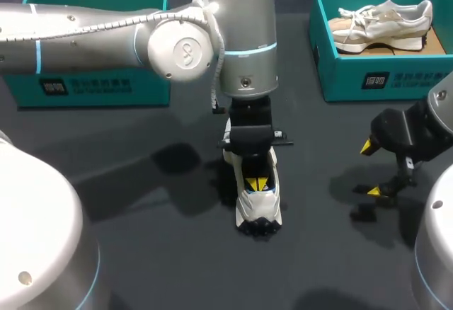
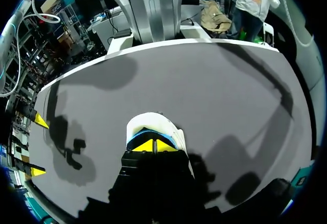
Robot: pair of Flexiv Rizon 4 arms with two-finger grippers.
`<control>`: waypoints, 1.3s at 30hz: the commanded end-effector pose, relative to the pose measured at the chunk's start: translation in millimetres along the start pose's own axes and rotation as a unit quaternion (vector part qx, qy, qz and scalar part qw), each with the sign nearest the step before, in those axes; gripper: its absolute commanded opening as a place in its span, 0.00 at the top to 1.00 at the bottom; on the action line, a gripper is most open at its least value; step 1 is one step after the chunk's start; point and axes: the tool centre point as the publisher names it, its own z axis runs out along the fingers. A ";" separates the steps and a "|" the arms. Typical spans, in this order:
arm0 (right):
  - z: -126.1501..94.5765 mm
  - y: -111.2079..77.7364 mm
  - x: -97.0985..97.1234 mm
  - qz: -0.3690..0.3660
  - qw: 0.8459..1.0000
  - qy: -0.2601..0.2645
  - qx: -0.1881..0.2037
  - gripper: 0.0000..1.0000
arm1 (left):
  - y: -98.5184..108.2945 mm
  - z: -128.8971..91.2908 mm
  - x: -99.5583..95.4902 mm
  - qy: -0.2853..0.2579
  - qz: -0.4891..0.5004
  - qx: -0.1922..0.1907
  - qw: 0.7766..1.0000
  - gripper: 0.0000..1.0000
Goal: Take the shoe out of the shoebox, open the shoe tongue, remove and reinsert the insole, then place the shoe into the shoebox
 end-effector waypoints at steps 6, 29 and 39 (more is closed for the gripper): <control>0.3 0.2 1.7 0.000 1.000 -0.002 0.001 0.00 | 13.8 39.1 7.1 0.003 -0.016 -0.043 0.999 1.00; 0.3 0.2 1.7 0.000 1.000 -0.002 0.001 0.00 | -0.2 44.9 -2.6 0.019 0.003 -0.013 1.000 1.00; 0.3 0.2 1.7 0.000 1.000 -0.002 0.001 0.00 | 36.2 82.1 15.5 0.043 -0.016 -0.072 0.996 1.00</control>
